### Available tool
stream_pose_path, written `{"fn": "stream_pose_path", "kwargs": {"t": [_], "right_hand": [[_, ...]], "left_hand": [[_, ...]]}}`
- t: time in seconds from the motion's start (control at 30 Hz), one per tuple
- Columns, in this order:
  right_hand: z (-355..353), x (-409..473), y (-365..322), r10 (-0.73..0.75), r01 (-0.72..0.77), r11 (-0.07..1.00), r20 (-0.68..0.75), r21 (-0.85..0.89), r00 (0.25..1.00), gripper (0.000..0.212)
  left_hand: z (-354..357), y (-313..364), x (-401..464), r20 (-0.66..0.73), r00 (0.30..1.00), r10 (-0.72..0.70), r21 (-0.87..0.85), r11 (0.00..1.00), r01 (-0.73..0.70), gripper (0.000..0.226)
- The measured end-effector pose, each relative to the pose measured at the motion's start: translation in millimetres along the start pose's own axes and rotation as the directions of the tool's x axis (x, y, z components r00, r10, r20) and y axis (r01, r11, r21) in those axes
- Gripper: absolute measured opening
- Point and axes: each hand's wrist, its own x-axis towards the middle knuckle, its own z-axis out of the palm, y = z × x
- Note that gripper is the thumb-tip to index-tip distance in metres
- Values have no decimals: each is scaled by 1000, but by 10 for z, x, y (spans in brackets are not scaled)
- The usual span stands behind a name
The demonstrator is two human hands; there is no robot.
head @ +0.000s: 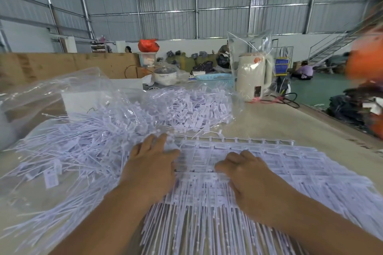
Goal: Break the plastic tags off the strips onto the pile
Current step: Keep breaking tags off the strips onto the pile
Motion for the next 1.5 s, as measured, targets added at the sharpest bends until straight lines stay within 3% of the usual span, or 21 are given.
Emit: {"fn": "stream_pose_path", "kwargs": {"t": [0.13,0.3,0.43,0.6,0.77,0.93,1.07,1.2,1.3,1.43,1.5], "right_hand": [[-23,-12,52,10,-10,999,12,34,1000,52],[-20,-30,70,43,-26,982,-90,189,995,40],[-44,-10,69,99,-79,981,-104,175,990,36],[-75,-5,127,181,-163,975,-118,148,976,49],[-87,-19,94,136,-114,981,-137,158,981,20],[-97,4,39,95,-81,989,-104,125,990,34],[-73,2,47,119,-107,989,-110,106,987,26],[-56,28,77,150,-139,986,-129,90,980,33],[-87,27,91,187,-164,979,-227,118,956,35],[-182,1,102,237,-168,966,-410,198,881,21],[-242,-9,79,233,-144,964,-453,223,861,13]], "left_hand": [[7,39,2,-50,999,-15,-1,1000,15,42],[-62,189,-53,-119,992,50,-123,990,-65,42],[-85,296,-81,-155,982,104,-110,986,-122,47],[-112,305,-117,-185,981,59,-171,981,-91,20],[-167,340,-124,-210,976,59,-109,991,-83,12],[-196,437,-132,-309,951,10,-268,959,-97,14],[-191,531,-184,-290,956,-32,-423,901,-99,17],[-175,572,-195,-243,969,37,-494,855,-156,19],[-140,549,-187,-177,978,110,-542,819,-190,17],[-63,496,-168,-104,981,164,-602,774,-193,7],[-37,488,-157,-103,980,172,-630,751,-199,20]]}}
